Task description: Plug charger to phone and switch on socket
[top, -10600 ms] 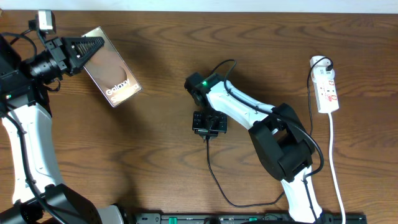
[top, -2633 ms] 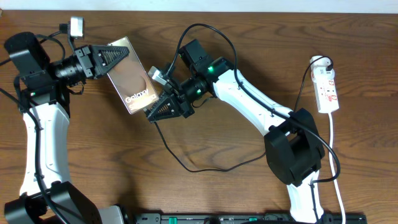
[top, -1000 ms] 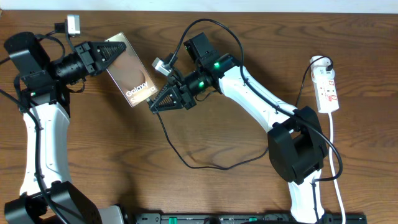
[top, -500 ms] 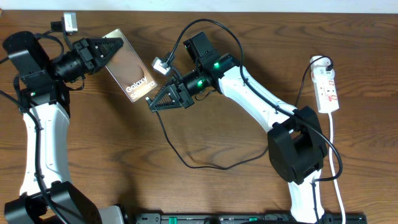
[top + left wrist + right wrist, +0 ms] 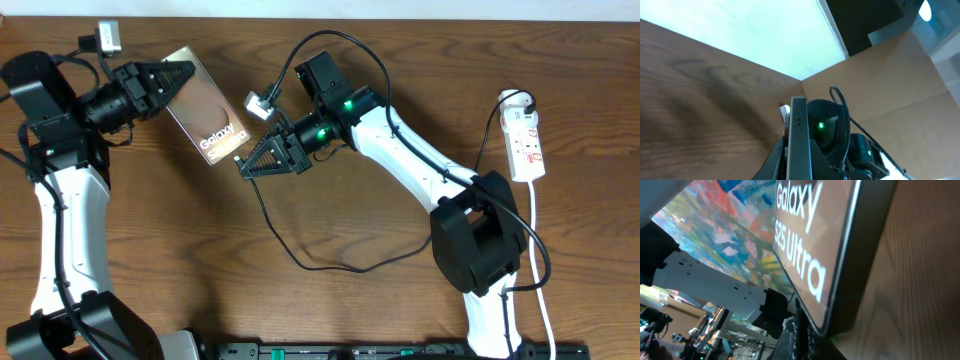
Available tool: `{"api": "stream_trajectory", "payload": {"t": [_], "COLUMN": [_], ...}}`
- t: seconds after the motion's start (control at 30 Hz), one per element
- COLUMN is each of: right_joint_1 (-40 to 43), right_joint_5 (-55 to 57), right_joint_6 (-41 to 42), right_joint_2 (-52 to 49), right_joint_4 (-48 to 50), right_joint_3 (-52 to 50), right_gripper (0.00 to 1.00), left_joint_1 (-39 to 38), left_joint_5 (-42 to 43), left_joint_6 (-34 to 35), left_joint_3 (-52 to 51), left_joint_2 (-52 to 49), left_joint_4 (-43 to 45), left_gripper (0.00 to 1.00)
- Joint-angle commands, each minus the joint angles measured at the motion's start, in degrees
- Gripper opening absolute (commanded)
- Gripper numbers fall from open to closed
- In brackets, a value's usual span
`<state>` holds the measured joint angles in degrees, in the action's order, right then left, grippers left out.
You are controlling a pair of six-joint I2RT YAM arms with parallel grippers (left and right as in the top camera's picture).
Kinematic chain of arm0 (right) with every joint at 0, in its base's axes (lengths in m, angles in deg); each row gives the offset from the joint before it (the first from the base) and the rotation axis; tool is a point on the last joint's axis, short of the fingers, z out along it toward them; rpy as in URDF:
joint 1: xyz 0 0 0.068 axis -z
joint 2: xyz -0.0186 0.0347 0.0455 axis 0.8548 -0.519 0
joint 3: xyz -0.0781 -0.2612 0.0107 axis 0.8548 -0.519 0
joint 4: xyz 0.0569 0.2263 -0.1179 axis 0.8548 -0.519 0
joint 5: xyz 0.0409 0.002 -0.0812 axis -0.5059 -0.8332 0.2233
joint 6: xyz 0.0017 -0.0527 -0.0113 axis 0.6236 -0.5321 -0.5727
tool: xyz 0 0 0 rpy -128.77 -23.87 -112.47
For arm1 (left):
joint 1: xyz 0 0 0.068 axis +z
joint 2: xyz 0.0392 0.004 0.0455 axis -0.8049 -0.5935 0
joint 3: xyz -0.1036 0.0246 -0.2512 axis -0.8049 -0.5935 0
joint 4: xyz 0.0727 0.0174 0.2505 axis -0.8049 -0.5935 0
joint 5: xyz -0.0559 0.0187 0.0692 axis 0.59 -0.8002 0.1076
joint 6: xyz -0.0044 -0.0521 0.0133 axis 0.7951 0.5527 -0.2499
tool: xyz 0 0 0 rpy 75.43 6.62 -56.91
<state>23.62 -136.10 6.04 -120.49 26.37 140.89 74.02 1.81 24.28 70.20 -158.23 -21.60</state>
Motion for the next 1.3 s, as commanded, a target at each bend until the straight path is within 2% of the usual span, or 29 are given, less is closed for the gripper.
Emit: {"api": "stream_trajectory", "payload": {"t": [0.0, 1.27], "right_joint_1": [-0.13, -0.17], "right_joint_5": [-2.27, -2.34], "right_joint_6": [0.42, 0.44], "right_joint_2": [0.87, 0.87], "right_joint_4": [0.48, 1.31], "right_joint_3": [0.85, 0.85], "right_gripper": [0.01, 0.01], "left_joint_1": [0.17, -2.19], "left_joint_5": [3.32, 3.06], "left_joint_6": [-1.70, -1.95], "left_joint_3": [0.24, 0.24], "left_joint_2": [0.42, 0.42], "left_joint_4": [0.48, -0.11], "left_gripper": [0.08, 0.08]}}
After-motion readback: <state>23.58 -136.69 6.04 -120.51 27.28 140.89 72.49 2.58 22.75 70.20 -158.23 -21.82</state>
